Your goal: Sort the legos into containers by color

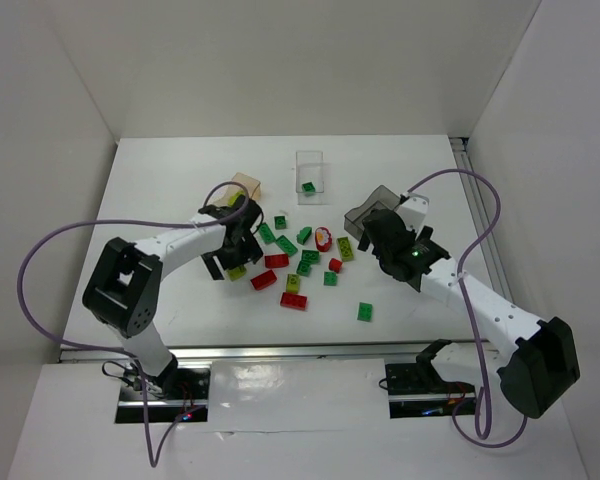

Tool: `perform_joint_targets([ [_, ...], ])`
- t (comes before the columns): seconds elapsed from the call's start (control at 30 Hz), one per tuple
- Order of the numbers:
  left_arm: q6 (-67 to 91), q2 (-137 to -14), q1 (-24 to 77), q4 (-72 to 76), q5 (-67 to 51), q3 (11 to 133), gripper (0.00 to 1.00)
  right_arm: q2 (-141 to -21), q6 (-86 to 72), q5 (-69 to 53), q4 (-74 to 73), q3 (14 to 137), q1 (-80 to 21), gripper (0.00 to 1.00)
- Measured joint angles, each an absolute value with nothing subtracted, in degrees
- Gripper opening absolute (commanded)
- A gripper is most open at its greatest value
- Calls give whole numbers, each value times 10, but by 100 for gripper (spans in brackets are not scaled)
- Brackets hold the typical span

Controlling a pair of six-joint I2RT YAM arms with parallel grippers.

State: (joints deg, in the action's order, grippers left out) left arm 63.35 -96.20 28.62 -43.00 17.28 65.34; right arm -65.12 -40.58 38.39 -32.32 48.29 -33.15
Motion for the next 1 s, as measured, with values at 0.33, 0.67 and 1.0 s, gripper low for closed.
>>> perform_joint_targets([
  [0.33, 664, -988, 253, -411, 178, 623, 70, -653, -404, 372, -322, 483, -331, 100],
  [0.67, 644, -998, 248, -399, 178, 631, 42, -662, -404, 368, -322, 483, -331, 100],
  [1.0, 570, -1021, 207, -418, 228, 849, 42, -662, -404, 369, -322, 483, -331, 100],
])
